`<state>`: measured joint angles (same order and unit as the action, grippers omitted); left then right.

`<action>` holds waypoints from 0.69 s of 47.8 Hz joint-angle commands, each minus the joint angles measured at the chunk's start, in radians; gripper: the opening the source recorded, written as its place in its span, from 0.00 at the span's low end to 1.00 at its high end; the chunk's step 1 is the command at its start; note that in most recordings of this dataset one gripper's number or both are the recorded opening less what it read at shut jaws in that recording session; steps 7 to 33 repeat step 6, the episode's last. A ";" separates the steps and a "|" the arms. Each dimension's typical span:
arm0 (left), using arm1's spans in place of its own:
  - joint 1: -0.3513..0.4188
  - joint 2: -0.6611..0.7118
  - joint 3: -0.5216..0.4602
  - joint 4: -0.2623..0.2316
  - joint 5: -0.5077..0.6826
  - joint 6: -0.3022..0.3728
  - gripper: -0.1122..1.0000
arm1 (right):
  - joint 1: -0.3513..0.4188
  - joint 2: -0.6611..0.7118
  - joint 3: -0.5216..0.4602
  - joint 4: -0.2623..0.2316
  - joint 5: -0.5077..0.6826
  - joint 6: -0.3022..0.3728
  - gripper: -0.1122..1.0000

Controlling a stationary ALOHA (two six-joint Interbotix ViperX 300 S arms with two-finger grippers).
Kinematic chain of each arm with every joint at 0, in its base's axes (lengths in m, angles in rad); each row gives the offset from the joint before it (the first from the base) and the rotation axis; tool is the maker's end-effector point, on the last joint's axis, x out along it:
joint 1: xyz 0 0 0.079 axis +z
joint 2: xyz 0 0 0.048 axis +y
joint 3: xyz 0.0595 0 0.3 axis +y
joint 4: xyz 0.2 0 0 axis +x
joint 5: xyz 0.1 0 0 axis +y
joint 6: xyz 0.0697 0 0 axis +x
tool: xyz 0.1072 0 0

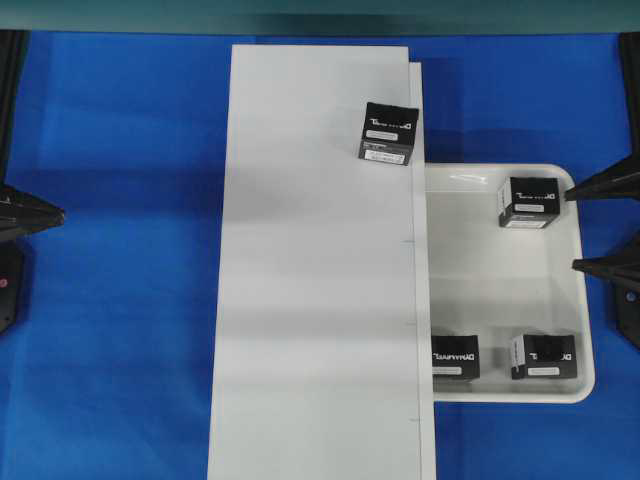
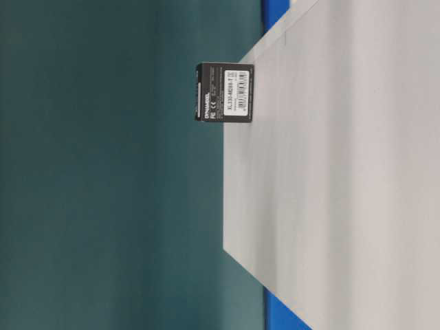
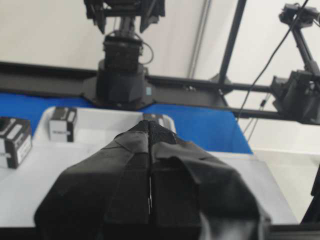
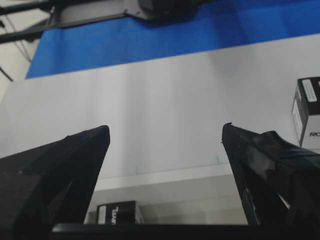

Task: Place the box from the white plastic tray onto the white base.

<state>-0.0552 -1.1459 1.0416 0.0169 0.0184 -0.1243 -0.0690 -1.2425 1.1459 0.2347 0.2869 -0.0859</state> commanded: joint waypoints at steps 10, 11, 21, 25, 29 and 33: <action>-0.008 0.006 -0.014 0.003 -0.005 -0.002 0.04 | -0.002 -0.003 -0.006 -0.002 -0.012 0.000 0.96; -0.008 0.006 -0.014 0.003 -0.005 -0.002 0.04 | -0.002 -0.003 -0.006 -0.002 -0.012 0.000 0.96; -0.008 0.006 -0.014 0.003 -0.005 -0.002 0.04 | -0.002 -0.003 -0.006 -0.002 -0.012 0.000 0.96; -0.008 0.006 -0.014 0.003 -0.005 -0.002 0.04 | -0.002 -0.003 -0.006 -0.002 -0.012 0.000 0.96; -0.008 0.006 -0.014 0.003 -0.005 -0.002 0.04 | -0.002 -0.003 -0.006 -0.002 -0.012 0.000 0.96; -0.008 0.006 -0.014 0.003 -0.005 -0.002 0.04 | -0.002 -0.003 -0.006 -0.002 -0.012 0.000 0.96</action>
